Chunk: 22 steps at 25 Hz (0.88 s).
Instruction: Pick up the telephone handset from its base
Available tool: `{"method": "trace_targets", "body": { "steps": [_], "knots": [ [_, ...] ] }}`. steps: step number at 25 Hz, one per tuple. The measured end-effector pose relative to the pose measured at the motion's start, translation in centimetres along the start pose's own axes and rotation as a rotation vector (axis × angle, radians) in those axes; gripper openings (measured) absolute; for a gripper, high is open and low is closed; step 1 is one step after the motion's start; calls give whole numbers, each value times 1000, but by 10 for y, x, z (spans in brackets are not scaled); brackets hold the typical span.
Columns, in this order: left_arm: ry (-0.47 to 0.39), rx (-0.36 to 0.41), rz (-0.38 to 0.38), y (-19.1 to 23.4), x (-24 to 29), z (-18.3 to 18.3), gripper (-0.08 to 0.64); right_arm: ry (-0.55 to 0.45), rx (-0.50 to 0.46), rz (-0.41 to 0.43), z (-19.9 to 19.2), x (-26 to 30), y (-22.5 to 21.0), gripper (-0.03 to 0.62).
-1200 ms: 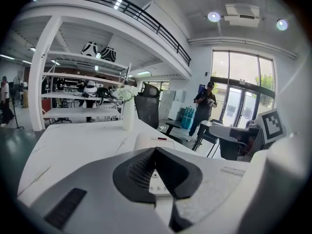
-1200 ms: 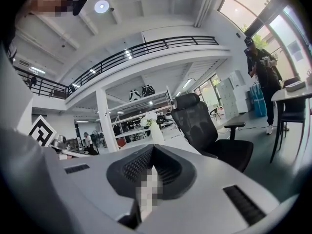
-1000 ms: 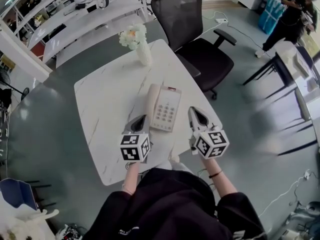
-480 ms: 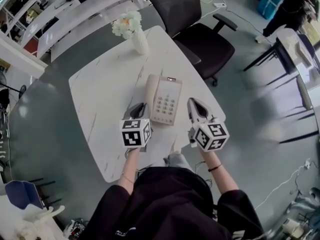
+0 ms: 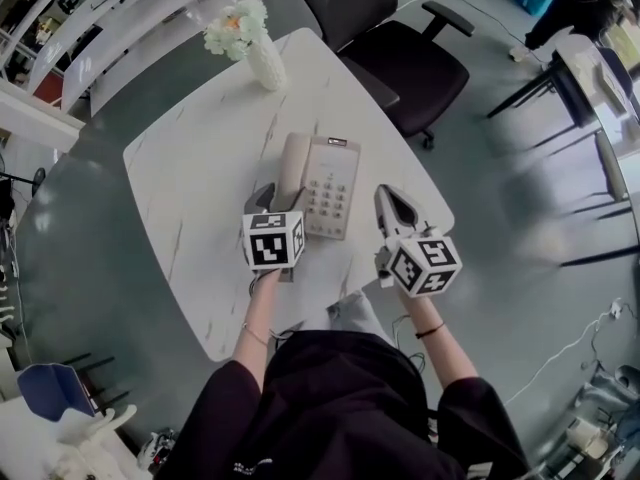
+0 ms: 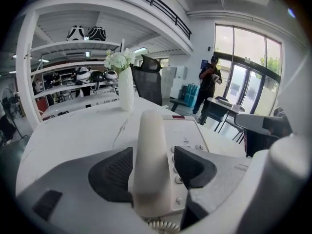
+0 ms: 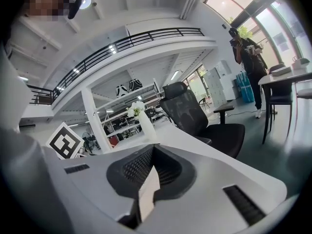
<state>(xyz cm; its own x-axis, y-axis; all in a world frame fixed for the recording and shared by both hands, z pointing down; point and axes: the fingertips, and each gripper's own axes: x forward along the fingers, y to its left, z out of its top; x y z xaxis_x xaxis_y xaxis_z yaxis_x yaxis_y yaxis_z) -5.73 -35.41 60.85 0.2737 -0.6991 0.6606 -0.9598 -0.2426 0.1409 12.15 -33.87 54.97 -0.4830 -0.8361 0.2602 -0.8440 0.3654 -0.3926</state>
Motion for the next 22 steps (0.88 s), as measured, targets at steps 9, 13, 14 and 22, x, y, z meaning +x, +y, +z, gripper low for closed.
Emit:
{"method": "trace_targets", "body": {
  "steps": [9,13,14,22],
  "knots": [
    [51,-26,9,4,20,-7,249,15,24,-26,-10,-3,-13,-8],
    [73,-39,14,6,25,-11,244,18,34,-28,-12,-3,-16,-9],
    [78,-41,13,6,25,-11,239,19,36,-28,-13,-3,-16,-8],
    [82,-7,9,5,25,-10,218,25,42,-23,-13,-1,-15,-8]
  ]
}}
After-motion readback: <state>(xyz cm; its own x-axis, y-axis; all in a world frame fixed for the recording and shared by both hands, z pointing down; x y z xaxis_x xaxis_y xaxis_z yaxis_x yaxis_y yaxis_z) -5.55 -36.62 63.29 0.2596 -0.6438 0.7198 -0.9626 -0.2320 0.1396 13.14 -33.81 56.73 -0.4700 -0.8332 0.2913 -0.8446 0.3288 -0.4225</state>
